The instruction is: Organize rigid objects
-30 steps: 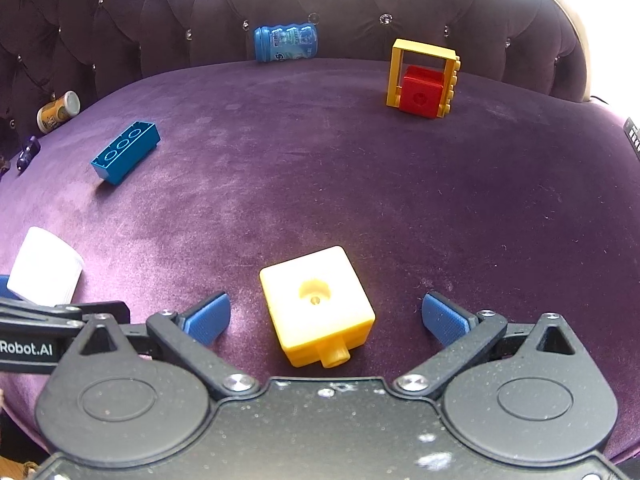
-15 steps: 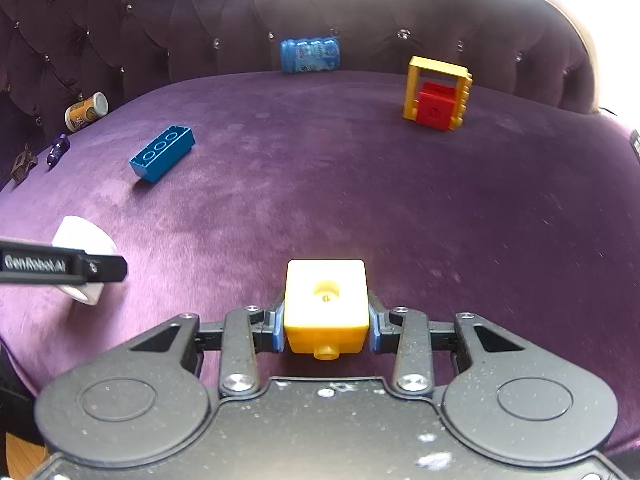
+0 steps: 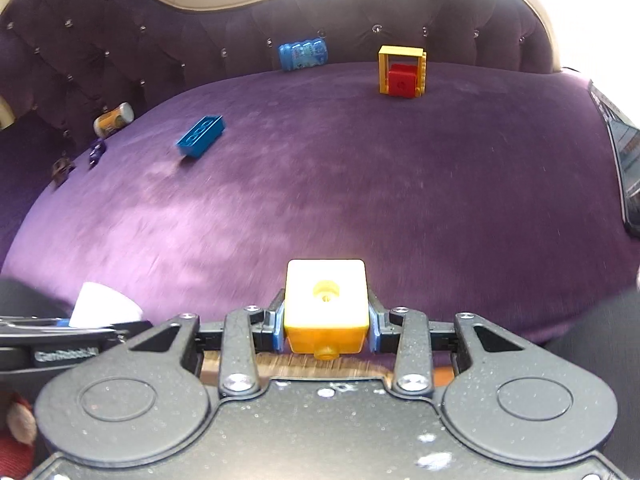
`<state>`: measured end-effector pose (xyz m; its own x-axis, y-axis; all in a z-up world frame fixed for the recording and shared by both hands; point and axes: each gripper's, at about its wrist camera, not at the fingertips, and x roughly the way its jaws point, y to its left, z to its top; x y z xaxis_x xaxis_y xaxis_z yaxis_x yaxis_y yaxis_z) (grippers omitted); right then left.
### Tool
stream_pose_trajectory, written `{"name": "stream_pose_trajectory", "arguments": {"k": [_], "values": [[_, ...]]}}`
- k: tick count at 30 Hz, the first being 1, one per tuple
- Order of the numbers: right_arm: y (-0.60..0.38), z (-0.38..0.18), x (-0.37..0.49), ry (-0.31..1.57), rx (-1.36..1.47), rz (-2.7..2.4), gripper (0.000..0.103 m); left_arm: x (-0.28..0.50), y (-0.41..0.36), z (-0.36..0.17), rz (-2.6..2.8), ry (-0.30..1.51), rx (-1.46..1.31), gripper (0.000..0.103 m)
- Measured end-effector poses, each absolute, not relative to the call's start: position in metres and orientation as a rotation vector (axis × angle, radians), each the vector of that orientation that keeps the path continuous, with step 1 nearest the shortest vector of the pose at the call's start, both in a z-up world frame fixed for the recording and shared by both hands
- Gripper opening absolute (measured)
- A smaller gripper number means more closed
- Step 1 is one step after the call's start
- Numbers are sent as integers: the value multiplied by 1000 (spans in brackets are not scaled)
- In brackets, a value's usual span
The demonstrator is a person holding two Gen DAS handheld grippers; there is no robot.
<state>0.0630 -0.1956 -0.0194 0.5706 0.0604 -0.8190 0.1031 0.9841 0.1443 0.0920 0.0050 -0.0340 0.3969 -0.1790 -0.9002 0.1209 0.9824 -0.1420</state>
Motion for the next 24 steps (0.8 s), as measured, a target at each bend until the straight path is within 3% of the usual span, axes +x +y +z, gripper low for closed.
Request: {"name": "stream_pose_trajectory", "arguments": {"k": [7,18,24], "values": [[-178,0,12,932,124,-7,36,53,1,-17,-213,1102,-53,48],[-197,13,-41,974,373,26,36,8,6,-5,-220,1061,-86,48],[-189,12,-46,986,356,16,37,8,0,-8,-214,1065,-46,48]]}}
